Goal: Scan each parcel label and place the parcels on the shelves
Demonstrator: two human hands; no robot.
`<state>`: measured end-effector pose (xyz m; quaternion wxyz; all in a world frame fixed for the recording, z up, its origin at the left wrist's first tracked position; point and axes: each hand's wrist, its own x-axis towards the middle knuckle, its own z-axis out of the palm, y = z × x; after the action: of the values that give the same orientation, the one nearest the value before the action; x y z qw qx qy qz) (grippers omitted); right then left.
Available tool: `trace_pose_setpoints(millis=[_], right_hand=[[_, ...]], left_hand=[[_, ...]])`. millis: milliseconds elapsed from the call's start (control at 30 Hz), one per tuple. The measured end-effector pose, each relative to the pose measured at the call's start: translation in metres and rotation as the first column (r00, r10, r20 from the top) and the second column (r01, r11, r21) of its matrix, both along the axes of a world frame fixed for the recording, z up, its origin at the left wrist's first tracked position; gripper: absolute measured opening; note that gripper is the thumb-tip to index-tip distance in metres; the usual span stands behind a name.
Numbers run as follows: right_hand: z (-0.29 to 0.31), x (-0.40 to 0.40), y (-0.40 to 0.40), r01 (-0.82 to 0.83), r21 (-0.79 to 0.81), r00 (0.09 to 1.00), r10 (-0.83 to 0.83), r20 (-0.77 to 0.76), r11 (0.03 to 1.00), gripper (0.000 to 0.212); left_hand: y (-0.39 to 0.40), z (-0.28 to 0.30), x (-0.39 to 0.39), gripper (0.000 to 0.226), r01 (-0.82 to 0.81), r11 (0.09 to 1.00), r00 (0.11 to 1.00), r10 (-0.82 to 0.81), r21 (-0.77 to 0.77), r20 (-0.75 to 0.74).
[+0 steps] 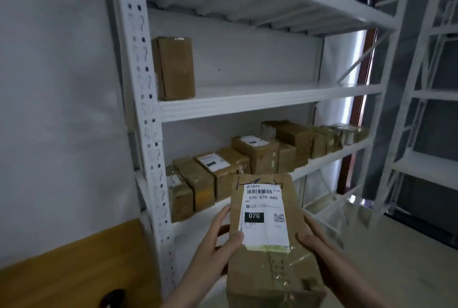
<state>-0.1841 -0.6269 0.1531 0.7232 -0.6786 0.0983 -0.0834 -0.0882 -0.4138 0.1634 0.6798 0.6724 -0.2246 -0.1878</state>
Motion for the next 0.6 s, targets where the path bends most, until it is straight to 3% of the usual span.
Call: trace_pose_setpoints(millis=[100,267,367,433,533,600], right_hand=[[0.04,0.014,-0.052,0.0,-0.062,0.999,0.002,0.039,0.998,0.096],[0.127,0.035,-0.096,-0.024,-0.138,0.996,0.036,0.083,0.99,0.048],[0.168,0.058,-0.111,-0.04,-0.152,0.997,0.05,0.065,0.988,0.036],[0.191,0.084,-0.118,-0.094,-0.153,0.995,0.099,0.028,0.984,0.046],[0.225,0.126,-0.121,-0.144,-0.106,0.989,0.145,-0.003,0.984,0.071],[0.247,0.154,-0.12,-0.148,-0.102,0.989,0.15,0.011,0.984,0.062]], left_hand=[[-0.048,0.041,0.012,0.054,0.016,1.0,0.999,-0.016,-0.013,0.045],[-0.095,0.112,0.035,0.056,0.008,1.0,0.984,-0.003,-0.03,0.176],[-0.104,0.154,0.056,0.033,-0.04,0.999,0.965,0.04,-0.003,0.258],[-0.107,0.182,0.071,0.024,-0.084,0.996,0.961,0.072,0.034,0.268],[-0.107,0.216,0.094,0.032,-0.134,0.986,0.955,0.103,0.098,0.277],[-0.107,0.233,0.11,0.033,-0.169,0.977,0.947,0.125,0.128,0.296]])
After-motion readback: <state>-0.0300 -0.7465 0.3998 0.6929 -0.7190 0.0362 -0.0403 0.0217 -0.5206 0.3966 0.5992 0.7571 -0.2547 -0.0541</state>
